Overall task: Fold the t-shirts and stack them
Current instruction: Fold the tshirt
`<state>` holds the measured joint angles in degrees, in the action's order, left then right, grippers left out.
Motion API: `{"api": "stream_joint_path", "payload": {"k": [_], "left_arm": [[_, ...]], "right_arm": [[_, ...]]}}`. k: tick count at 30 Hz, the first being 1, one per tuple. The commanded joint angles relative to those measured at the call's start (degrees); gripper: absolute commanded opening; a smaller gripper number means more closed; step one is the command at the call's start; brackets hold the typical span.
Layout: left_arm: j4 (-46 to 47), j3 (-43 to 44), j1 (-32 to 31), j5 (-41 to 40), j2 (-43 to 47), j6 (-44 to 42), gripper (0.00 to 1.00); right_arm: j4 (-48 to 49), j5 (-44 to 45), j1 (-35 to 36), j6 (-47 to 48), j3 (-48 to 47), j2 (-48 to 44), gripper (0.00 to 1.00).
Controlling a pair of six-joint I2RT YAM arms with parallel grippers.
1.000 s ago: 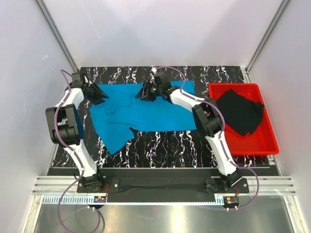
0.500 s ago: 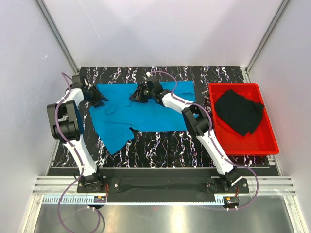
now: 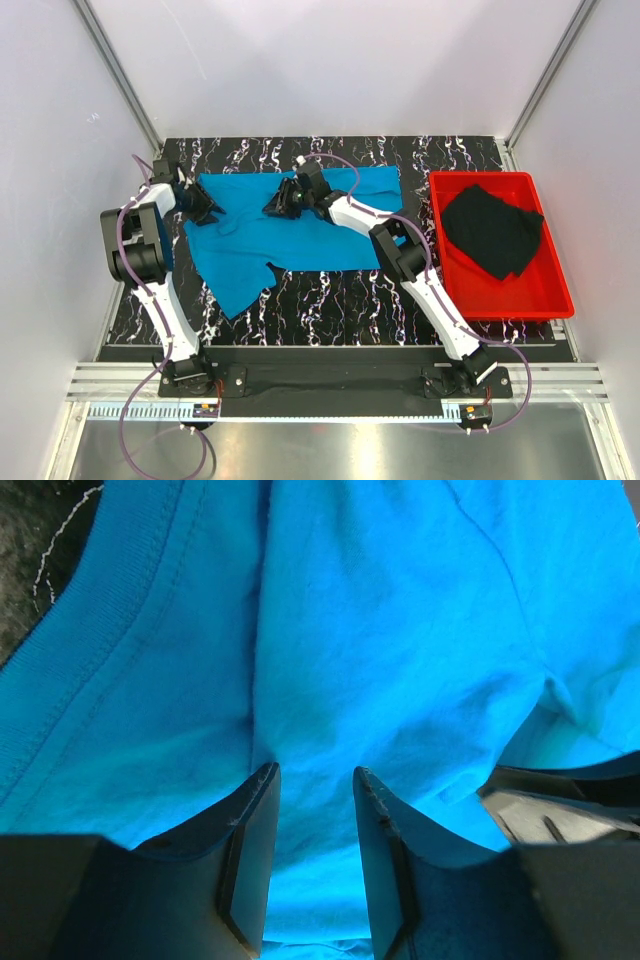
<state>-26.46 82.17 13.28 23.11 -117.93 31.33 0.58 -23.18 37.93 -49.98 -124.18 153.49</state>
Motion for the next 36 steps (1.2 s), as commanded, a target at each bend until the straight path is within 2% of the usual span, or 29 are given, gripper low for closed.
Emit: {"api": "stream_joint_path", "payload": {"k": [1, 15, 26, 29, 30, 36], "left_arm": [[1.15, 1.59, 0.34, 0.88, -0.28, -0.75, 0.4], [0.88, 1.5, 0.52, 0.7, -0.81, -1.01, 0.41], [1.15, 1.15, 0.52, 0.97, -1.16, -0.92, 0.41], [1.32, 1.15, 0.52, 0.88, -1.16, -0.92, 0.41], [1.23, 1.32, 0.52, 0.88, -1.25, -0.83, 0.41], [0.97, 1.24, 0.61, 0.44, -1.43, -0.92, 0.41]], "right_arm": [[-0.31, 0.68, 0.48, 0.14, -1.77, 0.5, 0.38], [-4.97, 4.11, 0.56, 1.81, 2.89, -2.84, 0.43], [-9.99, 3.85, 1.18, 3.66, -2.39, 0.14, 0.44], [-10.33, 3.23, 1.27, 3.39, -3.52, 1.19, 0.37], [-10.42, 3.14, 1.27, 3.48, -4.48, 1.46, 0.29], [-11.47, 3.32, 1.27, 5.06, -8.96, 1.55, 0.07]]}}
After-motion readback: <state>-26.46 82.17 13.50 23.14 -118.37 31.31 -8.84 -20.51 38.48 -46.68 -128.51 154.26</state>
